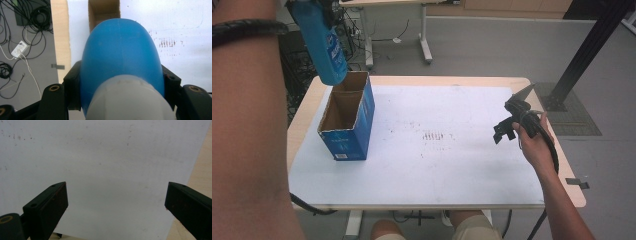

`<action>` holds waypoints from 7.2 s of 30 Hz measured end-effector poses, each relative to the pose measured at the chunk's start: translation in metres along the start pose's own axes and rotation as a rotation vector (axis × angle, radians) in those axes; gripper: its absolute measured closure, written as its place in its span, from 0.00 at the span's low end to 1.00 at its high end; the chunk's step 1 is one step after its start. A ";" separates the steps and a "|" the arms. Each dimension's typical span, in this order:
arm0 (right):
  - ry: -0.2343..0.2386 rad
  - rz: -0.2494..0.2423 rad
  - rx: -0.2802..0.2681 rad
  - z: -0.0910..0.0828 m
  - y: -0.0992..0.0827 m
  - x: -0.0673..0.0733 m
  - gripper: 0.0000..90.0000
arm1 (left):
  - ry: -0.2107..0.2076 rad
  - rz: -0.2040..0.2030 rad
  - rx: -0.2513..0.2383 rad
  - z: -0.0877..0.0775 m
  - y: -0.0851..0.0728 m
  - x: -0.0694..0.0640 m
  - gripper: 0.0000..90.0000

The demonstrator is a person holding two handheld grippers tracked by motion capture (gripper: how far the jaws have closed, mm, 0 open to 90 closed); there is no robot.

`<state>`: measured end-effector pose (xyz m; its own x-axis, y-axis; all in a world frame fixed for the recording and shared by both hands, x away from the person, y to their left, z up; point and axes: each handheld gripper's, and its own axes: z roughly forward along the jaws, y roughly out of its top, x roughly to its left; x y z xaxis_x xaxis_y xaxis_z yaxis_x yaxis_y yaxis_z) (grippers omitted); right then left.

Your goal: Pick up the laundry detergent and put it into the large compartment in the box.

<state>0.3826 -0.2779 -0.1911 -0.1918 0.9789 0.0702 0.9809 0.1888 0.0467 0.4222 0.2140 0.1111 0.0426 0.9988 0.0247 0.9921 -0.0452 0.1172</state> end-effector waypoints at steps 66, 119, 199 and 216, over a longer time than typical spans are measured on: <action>-0.025 -0.010 0.017 0.012 0.000 0.011 0.05 | -0.012 -0.016 0.117 0.248 -0.010 0.019 0.42; -0.015 0.004 0.014 0.012 -0.004 0.005 0.05 | 0.007 0.018 0.133 0.281 -0.017 0.011 0.42; -0.010 -0.004 0.010 0.012 -0.003 0.006 0.05 | -0.003 -0.004 0.106 0.281 -0.023 0.016 0.41; -0.011 -0.007 0.012 0.012 -0.003 0.007 0.05 | -0.001 -0.003 0.106 0.281 -0.023 0.016 0.41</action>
<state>0.3792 -0.2707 -0.2025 -0.1986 0.9783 0.0586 0.9798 0.1968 0.0350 0.4334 0.2363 -0.1705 0.0401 0.9989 0.0239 0.9991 -0.0404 0.0118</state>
